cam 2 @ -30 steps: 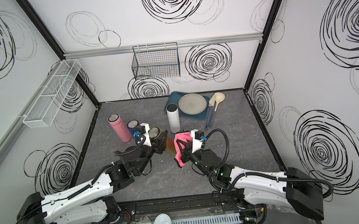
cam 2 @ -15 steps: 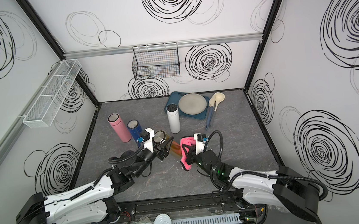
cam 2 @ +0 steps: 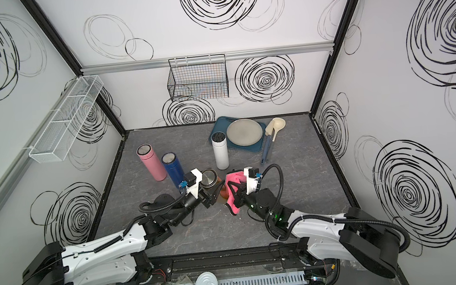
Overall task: Wipe the surface of the thermos
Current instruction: Wipe the dirt from the surface of the thermos.
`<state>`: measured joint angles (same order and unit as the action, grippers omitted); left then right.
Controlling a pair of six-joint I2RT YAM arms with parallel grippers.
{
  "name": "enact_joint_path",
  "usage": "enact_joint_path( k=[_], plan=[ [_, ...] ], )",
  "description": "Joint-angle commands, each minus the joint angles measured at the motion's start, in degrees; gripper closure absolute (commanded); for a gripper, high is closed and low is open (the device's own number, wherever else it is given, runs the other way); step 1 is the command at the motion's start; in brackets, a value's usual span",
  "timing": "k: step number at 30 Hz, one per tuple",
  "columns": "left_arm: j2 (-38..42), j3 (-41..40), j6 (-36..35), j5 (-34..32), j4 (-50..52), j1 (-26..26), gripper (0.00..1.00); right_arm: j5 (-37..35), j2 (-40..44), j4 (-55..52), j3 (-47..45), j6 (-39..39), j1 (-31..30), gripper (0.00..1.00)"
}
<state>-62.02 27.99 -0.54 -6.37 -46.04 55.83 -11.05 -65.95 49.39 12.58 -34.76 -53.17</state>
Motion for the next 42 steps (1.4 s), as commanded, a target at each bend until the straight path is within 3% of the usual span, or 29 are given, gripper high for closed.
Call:
enact_joint_path(
  k=[1, 6, 10, 14, 19, 23, 32, 35, 40, 42],
  plan=[
    [-0.61, -0.72, -6.02, 3.02, -11.29, 0.20, 1.00, 0.18, 3.83, -2.28, -0.03, -1.60, 1.48, 1.00],
    [-2.90, -4.31, -18.78, 9.24, -13.34, -0.29, 1.00, 1.46, 15.66, -14.85, 5.06, 4.34, 0.69, 1.00],
    [-5.31, -10.20, -25.00, 5.88, -25.77, -0.61, 1.00, 2.44, 20.75, -26.33, 11.90, 9.19, -1.61, 1.00],
    [-5.84, -9.76, -27.26, 6.03, -24.04, -1.24, 1.00, 5.89, 22.84, -29.99, 14.90, 14.69, -7.22, 1.00],
    [-5.16, -9.91, -28.12, 5.57, -24.44, -1.31, 1.00, 7.97, 20.05, -32.22, 17.64, 18.85, -13.18, 1.00],
    [-4.15, -9.14, -27.94, 6.49, -22.17, -1.21, 1.00, 11.85, 16.50, -32.01, 18.10, 18.36, -13.22, 1.00],
    [-2.32, -9.68, -34.68, 10.96, -20.05, 4.00, 1.00, 7.93, 7.60, -34.97, 23.49, 15.34, -10.72, 1.00],
    [-2.61, -10.05, -32.42, 8.73, -23.28, 3.87, 1.00, 6.66, 5.79, -35.14, 24.16, 15.15, -10.20, 1.00],
    [-1.56, -10.56, -19.84, 10.35, -27.15, -4.91, 1.00, 7.91, 6.11, -35.06, 22.60, 16.74, -10.59, 1.00],
    [-0.91, -11.04, -19.51, 11.74, -27.25, -6.09, 1.00, 7.80, 7.27, -34.84, 21.11, 17.18, -11.07, 1.00]
  ],
)
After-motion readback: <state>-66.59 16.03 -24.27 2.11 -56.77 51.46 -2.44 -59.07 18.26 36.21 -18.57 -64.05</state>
